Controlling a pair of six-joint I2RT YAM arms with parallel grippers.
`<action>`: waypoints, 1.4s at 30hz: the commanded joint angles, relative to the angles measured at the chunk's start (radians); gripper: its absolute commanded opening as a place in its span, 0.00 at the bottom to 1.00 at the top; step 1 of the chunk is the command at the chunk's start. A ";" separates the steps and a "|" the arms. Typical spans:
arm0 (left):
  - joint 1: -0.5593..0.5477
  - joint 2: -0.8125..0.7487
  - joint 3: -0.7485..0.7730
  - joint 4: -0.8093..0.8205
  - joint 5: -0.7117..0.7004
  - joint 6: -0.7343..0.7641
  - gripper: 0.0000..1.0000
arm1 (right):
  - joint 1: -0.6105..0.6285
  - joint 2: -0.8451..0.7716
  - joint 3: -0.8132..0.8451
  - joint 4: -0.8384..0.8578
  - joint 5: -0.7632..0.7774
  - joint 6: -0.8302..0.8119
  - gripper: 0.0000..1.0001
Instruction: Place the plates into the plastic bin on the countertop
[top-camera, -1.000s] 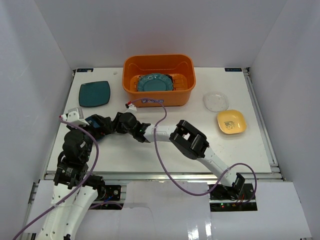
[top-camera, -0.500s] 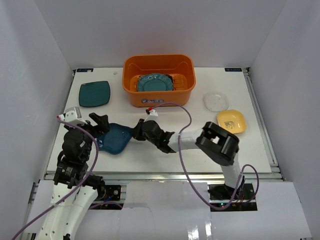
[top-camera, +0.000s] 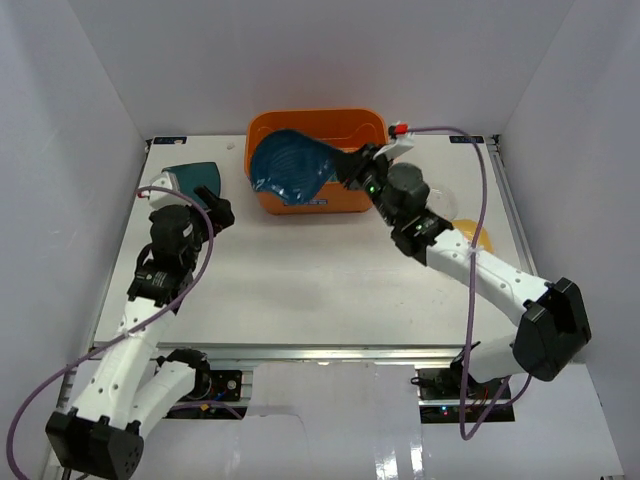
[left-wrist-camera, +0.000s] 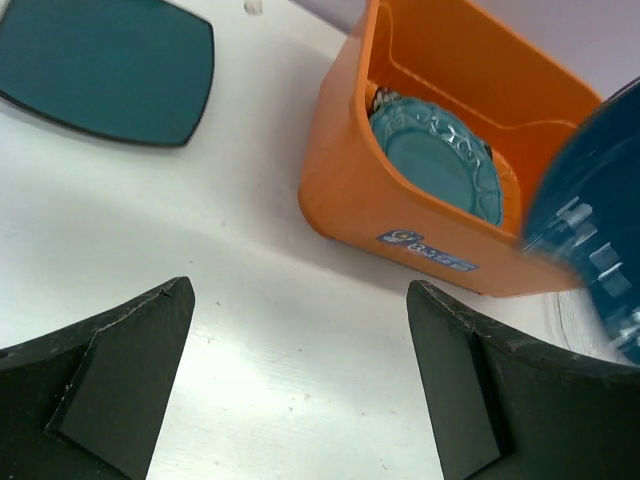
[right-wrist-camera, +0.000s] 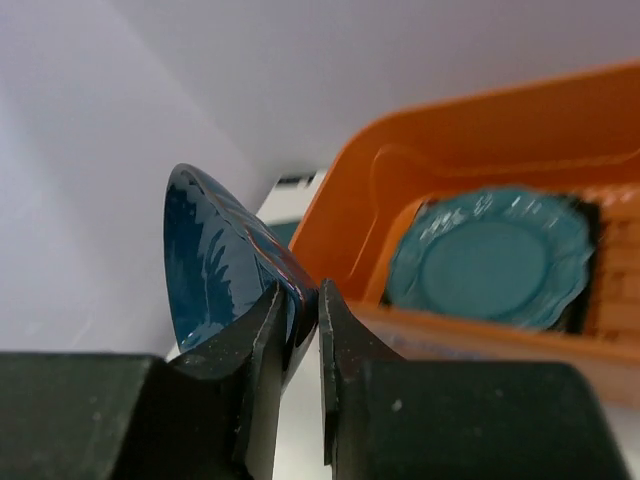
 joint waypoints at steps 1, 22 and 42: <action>0.036 0.094 0.055 0.053 0.068 -0.067 0.98 | -0.139 0.046 0.152 0.044 -0.096 0.022 0.08; 0.593 0.650 0.029 0.294 0.426 -0.255 0.97 | -0.383 0.630 0.633 -0.160 -0.271 0.203 0.08; 0.710 1.095 0.199 0.603 0.586 -0.215 0.93 | -0.400 0.565 0.507 -0.088 -0.509 0.170 0.94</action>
